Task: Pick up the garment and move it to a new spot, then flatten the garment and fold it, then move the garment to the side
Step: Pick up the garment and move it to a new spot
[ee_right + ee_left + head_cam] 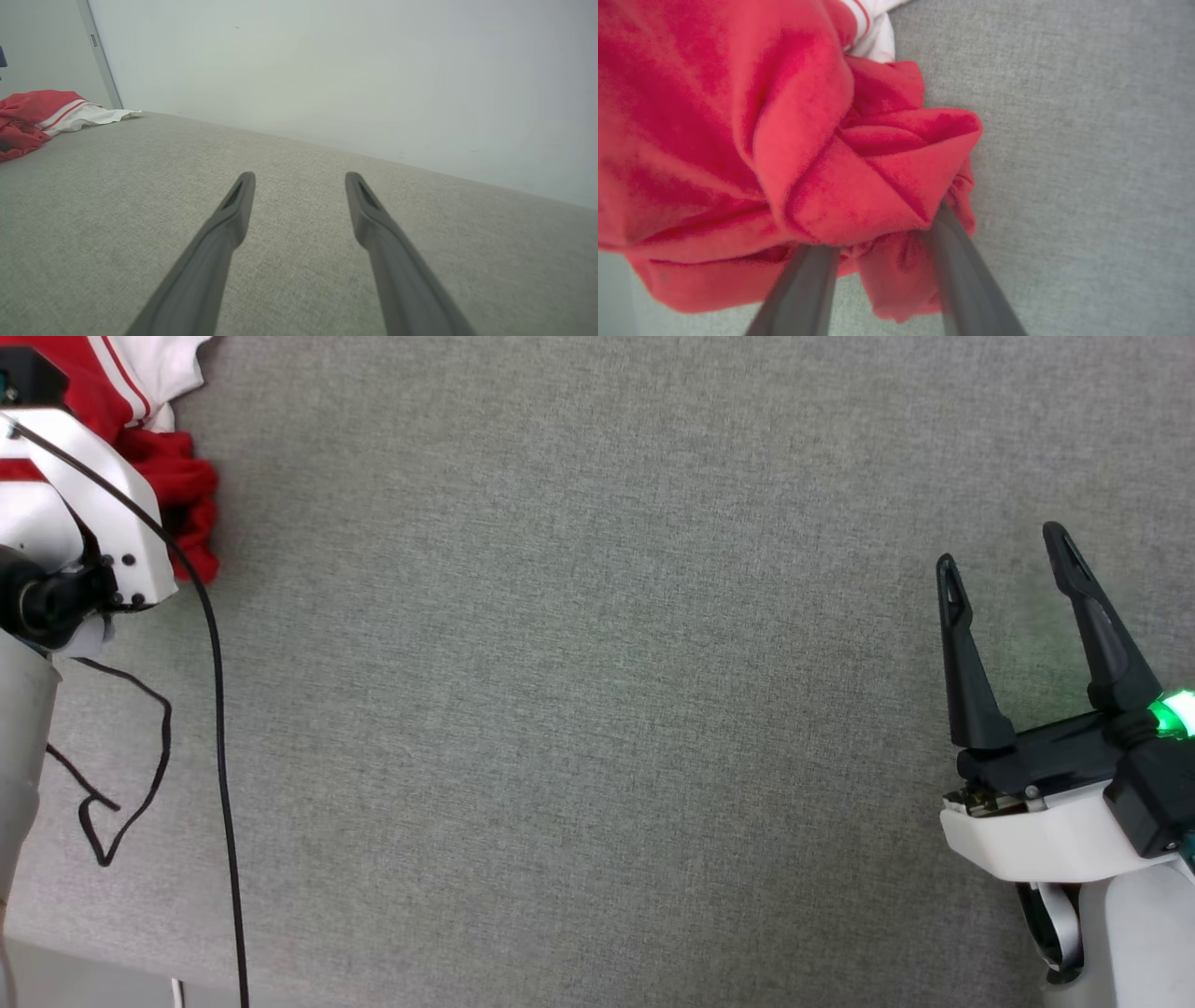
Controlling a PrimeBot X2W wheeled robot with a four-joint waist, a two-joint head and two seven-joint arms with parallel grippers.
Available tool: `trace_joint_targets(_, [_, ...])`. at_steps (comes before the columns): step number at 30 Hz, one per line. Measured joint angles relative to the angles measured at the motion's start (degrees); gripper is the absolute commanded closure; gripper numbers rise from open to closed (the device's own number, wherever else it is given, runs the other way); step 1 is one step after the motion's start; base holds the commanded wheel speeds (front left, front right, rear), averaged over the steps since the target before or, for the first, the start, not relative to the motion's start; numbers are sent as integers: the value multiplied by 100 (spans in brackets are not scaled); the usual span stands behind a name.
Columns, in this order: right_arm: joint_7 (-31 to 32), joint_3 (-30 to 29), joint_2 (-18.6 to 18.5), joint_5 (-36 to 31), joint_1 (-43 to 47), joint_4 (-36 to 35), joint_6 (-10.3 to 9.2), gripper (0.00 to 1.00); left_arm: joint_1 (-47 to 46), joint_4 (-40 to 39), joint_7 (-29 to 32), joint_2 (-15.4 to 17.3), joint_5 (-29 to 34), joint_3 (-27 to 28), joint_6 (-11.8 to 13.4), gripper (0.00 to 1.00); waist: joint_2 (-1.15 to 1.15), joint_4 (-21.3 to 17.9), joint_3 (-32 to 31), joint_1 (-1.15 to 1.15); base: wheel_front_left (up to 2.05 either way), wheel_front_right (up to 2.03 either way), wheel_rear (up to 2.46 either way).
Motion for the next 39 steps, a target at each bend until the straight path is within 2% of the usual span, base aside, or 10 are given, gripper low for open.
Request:
trace_joint_targets(12, [0,34,124,194,70,199,0,0,-299,-929,-1356,556,87,-1063,-2,100,0,93,-747,0,0,0,0])
trace_joint_targets(19, [0,-59,186,292,202,280,0,0,-604,-1544,-1768,571,151,-1637,-2,100,0,-17,-1183,0,0,0,0])
trace_joint_targets(28, [0,-207,214,587,271,309,0,0,-954,-2397,-2074,244,337,-2302,-2,100,0,-549,-1523,0,0,0,0])
trace_joint_targets(34, [0,-385,214,762,310,314,0,0,-1073,-2864,-2176,-163,387,-2784,-3,100,0,-1014,-1682,0,0,0,0])
trace_joint_targets(39, [0,-584,216,829,341,288,0,0,-1196,-3094,-2328,-635,423,-3205,-2,100,0,-1402,-1751,0,0,0,0])
